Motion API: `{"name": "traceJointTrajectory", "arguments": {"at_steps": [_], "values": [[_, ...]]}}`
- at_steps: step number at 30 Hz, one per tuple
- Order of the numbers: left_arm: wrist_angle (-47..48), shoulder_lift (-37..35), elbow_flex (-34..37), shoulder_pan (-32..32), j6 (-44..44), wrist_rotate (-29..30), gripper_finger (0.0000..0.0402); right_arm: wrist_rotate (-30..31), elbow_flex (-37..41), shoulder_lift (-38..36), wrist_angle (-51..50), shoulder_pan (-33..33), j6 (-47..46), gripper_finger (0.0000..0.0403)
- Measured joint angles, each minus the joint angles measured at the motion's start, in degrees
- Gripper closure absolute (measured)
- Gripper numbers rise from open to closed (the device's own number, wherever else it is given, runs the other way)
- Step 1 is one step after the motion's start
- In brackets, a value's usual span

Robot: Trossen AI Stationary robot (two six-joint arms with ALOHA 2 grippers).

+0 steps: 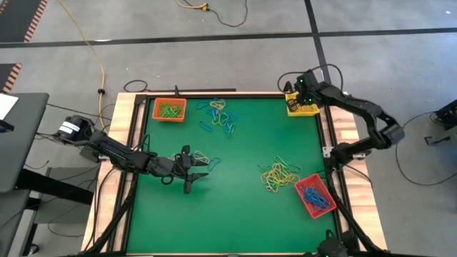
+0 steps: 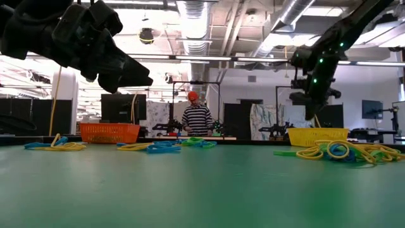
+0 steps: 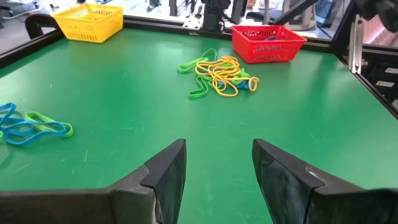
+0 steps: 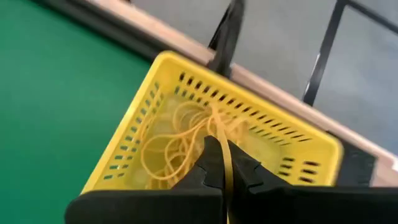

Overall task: Sort rubber bands into baskets
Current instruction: Put the yellow rubber band into the yellow bin

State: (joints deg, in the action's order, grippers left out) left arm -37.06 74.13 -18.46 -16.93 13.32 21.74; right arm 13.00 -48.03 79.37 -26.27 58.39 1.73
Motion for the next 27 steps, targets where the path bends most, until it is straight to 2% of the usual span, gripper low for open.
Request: {"name": "traceJointTrajectory", "arguments": {"at_steps": [5, 14, 27], "values": [[0.0, 0.0, 0.0, 0.0, -0.1, 0.0, 0.0228, -1.4, 0.0, 2.5, 0.1, -0.4, 0.3, 0.0382], [0.3, 0.0, 0.0, 0.0, -0.6, -0.1, 0.0228, -2.8, 0.0, 2.7, -1.1, -0.8, -0.2, 0.0373], [0.3, 0.0, 0.0, 0.0, -0.3, -0.5, 0.0228, -2.6, 0.0, 1.9, -3.0, -0.8, -1.9, 0.0233]]}}
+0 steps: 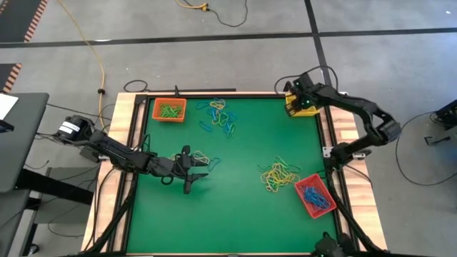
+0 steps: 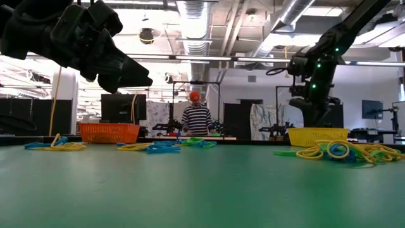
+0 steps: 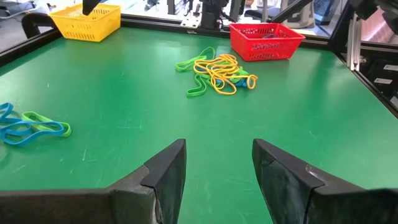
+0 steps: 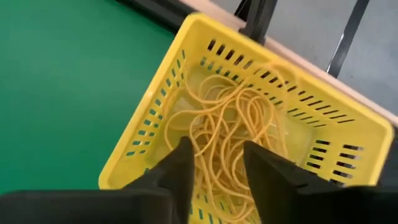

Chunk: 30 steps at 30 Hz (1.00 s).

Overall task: Sort rubber bands into baskets
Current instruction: Put the yellow rubber band into the yellow bin, then put the blue rubber band into the red bin

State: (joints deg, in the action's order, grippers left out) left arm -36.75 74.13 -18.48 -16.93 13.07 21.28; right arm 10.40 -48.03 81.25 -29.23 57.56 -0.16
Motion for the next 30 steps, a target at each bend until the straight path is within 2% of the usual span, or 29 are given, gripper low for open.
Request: {"name": "traceJointTrajectory", "arguments": {"at_steps": [5, 10, 13, 21, 30], "values": [[0.0, 0.0, 0.0, 0.0, 0.0, 0.0, 0.0228, 1.4, 0.0, -4.3, 0.0, -0.8, -0.9, 0.0212], [0.0, 0.0, 0.0, 0.0, -0.2, 0.0, 0.0228, 1.4, 0.0, -10.4, -0.2, -2.9, -2.3, 0.0215], [0.0, 0.0, 0.0, 0.0, -0.2, 0.0, 0.0228, -0.9, 0.0, -13.6, -0.4, -5.7, -3.5, 0.0219], [0.0, 0.0, 0.0, 0.0, -0.2, 0.0, 0.0228, -6.5, 0.0, -17.5, -0.4, -19.4, -5.0, 0.0222], [0.1, 0.0, 0.0, 0.0, -0.2, 0.1, 0.0228, -6.0, 0.0, -16.7, 2.3, -37.6, -9.2, 0.0223]]}}
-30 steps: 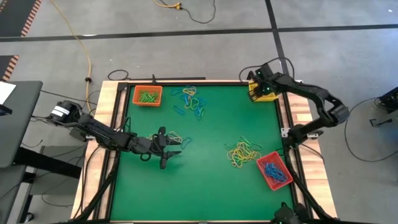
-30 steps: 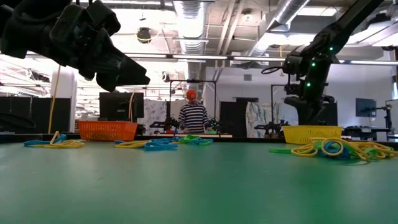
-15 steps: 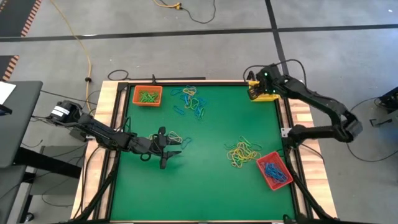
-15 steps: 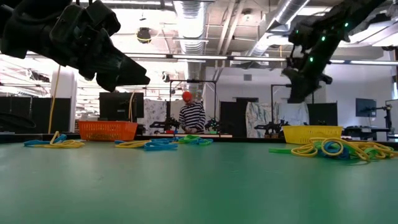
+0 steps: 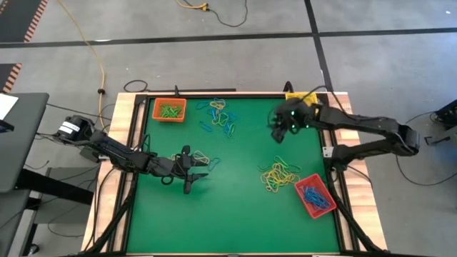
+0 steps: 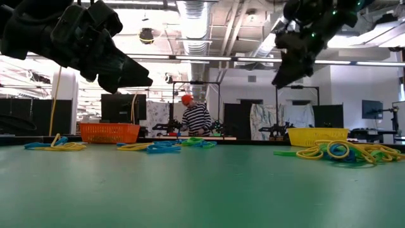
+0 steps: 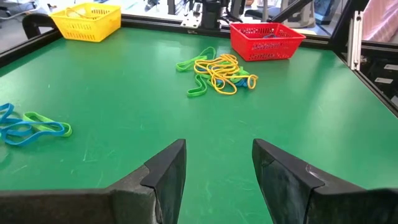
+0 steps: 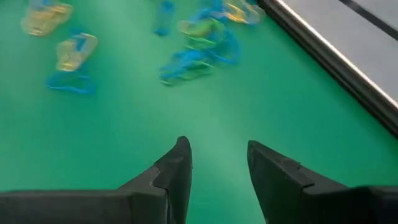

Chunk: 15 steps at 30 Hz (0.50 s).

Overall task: Sort rubber bands into baskets
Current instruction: Put the blue rubber band into the red bin

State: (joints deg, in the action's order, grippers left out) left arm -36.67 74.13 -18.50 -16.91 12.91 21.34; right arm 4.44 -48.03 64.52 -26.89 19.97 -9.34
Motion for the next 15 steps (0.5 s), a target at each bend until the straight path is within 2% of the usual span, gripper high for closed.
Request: {"name": "traceJointTrajectory", "arguments": {"at_steps": [7, 15], "values": [[0.6, 0.0, 0.0, 0.0, 0.0, 0.3, 0.0228, 0.5, 0.0, 4.0, 10.2, -12.3, -0.7, 0.0223], [1.8, 0.0, 0.0, 0.0, 0.0, 2.4, 0.0228, 1.7, 0.0, 11.7, 24.3, -21.2, 4.4, 0.0223]]}}
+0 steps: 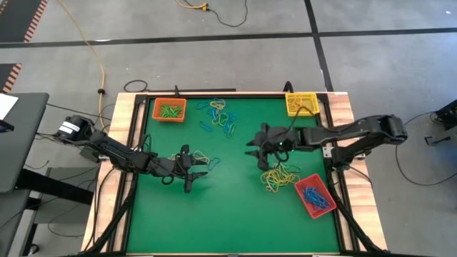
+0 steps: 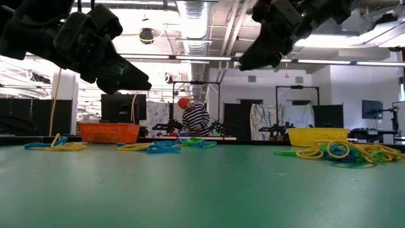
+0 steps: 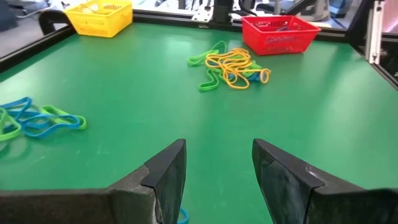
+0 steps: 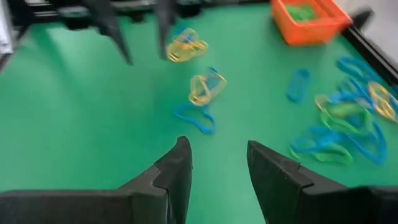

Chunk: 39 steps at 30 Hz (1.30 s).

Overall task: Sort rubber bands into baskets
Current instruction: Put the blue rubber band into the red bin

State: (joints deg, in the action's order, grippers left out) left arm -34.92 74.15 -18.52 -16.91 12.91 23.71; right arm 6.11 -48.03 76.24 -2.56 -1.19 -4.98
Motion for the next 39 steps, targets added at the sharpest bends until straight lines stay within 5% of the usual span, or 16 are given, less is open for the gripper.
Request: {"name": "traceJointTrajectory", "arguments": {"at_steps": [13, 39], "values": [[-0.1, 0.0, 0.0, 0.0, 0.2, 3.3, 0.0228, 0.0, 0.0, 7.5, 6.5, -8.0, 7.3, 0.0223], [4.5, 0.0, 0.0, 0.0, -1.1, 3.5, 0.0228, 0.0, 0.0, 7.5, 12.0, -8.6, 7.8, 0.0223]]}}
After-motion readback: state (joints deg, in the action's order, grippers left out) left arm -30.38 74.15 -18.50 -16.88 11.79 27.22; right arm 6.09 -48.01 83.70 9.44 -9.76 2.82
